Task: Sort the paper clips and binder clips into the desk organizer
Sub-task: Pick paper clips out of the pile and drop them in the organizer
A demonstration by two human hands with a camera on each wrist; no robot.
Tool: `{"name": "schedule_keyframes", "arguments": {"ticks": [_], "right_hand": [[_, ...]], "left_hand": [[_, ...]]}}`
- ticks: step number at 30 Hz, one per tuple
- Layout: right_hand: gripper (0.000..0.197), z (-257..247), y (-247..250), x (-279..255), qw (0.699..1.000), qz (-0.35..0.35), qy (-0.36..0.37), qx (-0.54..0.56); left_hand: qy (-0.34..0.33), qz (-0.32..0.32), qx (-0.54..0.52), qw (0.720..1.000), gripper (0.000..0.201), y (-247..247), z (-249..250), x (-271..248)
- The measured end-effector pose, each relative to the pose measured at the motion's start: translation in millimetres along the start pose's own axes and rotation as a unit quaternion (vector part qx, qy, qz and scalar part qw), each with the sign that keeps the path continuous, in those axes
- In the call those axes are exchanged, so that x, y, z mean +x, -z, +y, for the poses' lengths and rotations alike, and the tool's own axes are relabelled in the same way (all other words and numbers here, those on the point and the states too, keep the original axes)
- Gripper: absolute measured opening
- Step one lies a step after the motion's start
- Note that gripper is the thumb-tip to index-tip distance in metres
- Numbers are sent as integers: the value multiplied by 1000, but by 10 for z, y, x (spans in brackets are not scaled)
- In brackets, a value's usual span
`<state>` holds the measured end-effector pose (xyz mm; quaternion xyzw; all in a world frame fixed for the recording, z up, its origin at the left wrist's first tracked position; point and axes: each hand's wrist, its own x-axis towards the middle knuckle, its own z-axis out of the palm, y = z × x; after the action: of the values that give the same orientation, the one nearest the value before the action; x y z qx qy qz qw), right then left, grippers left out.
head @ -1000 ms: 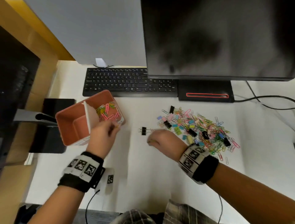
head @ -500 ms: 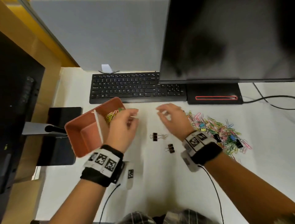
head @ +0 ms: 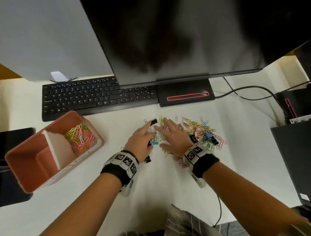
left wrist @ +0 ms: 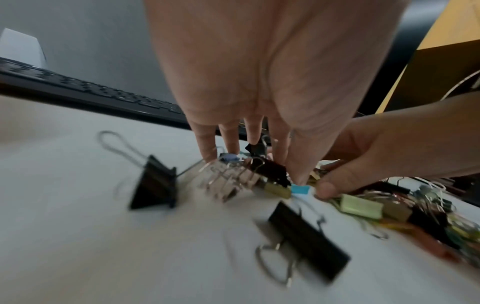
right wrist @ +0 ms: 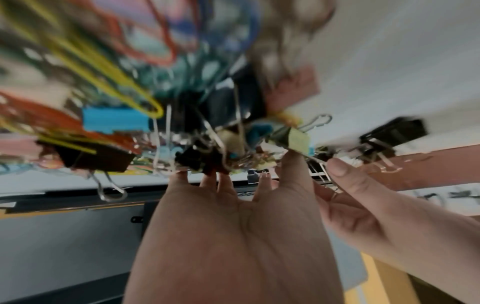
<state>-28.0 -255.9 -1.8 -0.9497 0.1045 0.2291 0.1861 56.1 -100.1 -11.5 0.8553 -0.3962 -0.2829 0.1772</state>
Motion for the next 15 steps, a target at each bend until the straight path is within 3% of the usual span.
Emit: {"name": "schedule_keyframes", "arguments": {"ticks": [4, 6, 9, 11, 15], "right_hand": [[80, 34, -74, -202, 996, -13, 25, 80], [72, 43, 11, -230, 989, 38, 14, 142], [57, 108, 176, -114, 982, 116, 2, 149], [57, 146, 282, 24, 987, 98, 13, 124], [61, 93, 395, 285, 996, -6, 36, 82]], "left_hand": [[5, 6, -44, 999, 35, -87, -183, -287], [26, 40, -98, 994, 27, -58, -190, -396], [80, 112, -125, 983, 29, 34, -138, -407], [103, 140, -115, 978, 37, 101, -107, -307], [119, 150, -92, 977, 43, 249, -49, 8]]}}
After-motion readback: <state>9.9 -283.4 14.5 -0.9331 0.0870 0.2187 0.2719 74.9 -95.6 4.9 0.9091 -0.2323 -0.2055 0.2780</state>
